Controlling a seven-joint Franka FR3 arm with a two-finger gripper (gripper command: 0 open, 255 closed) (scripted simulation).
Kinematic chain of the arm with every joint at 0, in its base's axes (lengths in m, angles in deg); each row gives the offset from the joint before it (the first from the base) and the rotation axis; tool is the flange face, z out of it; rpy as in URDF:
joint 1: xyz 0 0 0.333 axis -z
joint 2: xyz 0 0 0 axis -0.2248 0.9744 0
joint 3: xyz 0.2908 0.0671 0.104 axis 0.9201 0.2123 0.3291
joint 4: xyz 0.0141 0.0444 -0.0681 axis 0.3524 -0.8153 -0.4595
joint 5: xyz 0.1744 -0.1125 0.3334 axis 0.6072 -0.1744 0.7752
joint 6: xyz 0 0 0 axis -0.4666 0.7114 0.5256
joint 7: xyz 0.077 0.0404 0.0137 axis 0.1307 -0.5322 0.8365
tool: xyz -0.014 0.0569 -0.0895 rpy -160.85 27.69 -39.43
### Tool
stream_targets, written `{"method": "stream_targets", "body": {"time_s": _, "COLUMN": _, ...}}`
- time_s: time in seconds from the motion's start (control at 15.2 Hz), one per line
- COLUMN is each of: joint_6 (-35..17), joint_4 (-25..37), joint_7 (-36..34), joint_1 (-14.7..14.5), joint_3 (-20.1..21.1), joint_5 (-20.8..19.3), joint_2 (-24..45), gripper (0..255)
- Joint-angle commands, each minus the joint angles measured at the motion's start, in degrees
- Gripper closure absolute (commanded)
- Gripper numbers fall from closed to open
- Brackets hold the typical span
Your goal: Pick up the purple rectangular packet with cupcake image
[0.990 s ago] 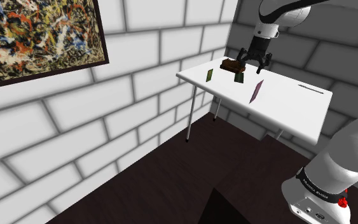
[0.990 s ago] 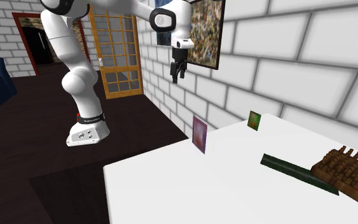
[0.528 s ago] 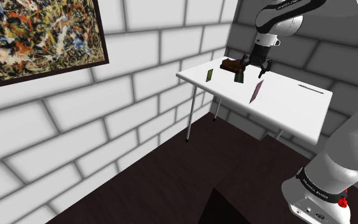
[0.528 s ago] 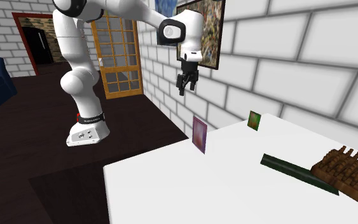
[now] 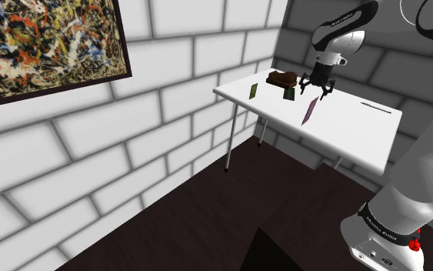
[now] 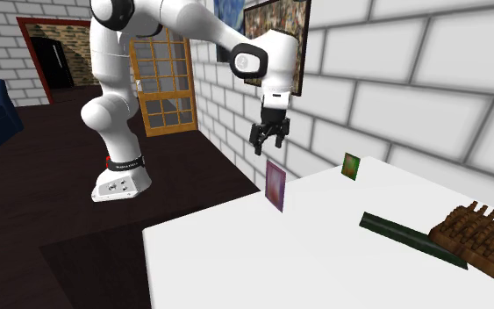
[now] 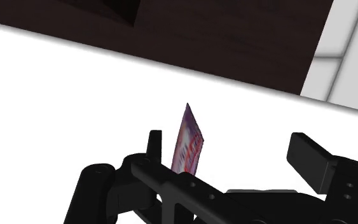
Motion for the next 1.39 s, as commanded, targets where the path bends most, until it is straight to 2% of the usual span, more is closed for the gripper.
{"method": "stream_targets", "body": {"time_s": 0.0, "joint_6": -0.5, "joint_4": 1.2, "joint_7": -1.3, "joint_1": 1.1, "joint_3": -1.0, "joint_5": 0.7, "joint_2": 2.1, "gripper": 0}}
{"method": "stream_targets", "body": {"time_s": 0.66, "joint_6": -5.6, "joint_4": -0.8, "joint_7": -0.5, "joint_1": 1.8, "joint_3": -0.8, "joint_5": 2.3, "joint_2": 5.6, "gripper": 0}}
{"method": "stream_targets", "body": {"time_s": 0.73, "joint_6": -5.6, "joint_4": -0.8, "joint_7": -0.5, "joint_1": 1.8, "joint_3": -0.8, "joint_5": 2.3, "joint_2": 5.6, "gripper": 255}}
{"method": "stream_targets", "body": {"time_s": 1.32, "joint_6": -5.6, "joint_4": -0.8, "joint_7": -0.5, "joint_1": 1.8, "joint_3": -0.8, "joint_5": 2.3, "joint_2": 5.6, "gripper": 255}}
